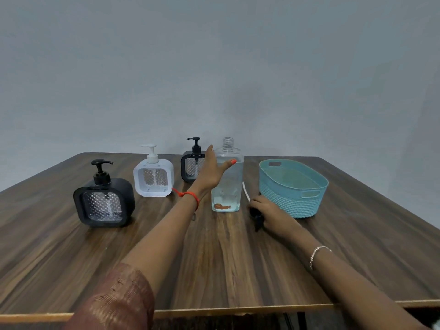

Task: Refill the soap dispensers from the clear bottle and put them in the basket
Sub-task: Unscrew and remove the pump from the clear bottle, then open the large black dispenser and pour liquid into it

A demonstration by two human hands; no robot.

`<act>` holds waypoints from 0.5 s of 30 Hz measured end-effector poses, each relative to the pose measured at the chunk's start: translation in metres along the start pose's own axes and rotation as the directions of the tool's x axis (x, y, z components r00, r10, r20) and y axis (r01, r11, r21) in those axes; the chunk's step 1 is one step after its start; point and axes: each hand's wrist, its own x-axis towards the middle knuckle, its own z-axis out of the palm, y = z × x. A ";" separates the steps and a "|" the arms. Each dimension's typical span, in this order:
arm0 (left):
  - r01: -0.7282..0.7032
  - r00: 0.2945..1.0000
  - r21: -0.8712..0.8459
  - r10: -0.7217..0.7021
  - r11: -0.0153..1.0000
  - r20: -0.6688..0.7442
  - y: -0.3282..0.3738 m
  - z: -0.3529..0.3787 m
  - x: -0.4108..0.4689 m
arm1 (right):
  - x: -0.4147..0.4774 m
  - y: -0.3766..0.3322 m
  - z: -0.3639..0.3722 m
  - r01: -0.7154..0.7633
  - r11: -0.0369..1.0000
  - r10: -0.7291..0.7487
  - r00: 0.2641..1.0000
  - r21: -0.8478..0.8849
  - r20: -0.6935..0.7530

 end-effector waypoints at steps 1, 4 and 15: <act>0.000 1.000 -0.008 0.000 1.000 0.005 -0.001 -0.002 -0.001 | 0.001 -0.002 -0.004 -0.011 1.000 0.012 1.000 -0.015 0.020; -0.026 0.999 -0.029 0.026 0.999 0.025 -0.004 -0.009 -0.008 | 0.006 -0.010 -0.018 -0.036 0.996 0.040 0.998 -0.085 0.043; -0.089 0.959 0.031 0.094 0.996 -0.268 -0.018 -0.109 -0.053 | 0.080 -0.147 -0.060 0.030 0.974 -0.005 0.994 0.225 -0.114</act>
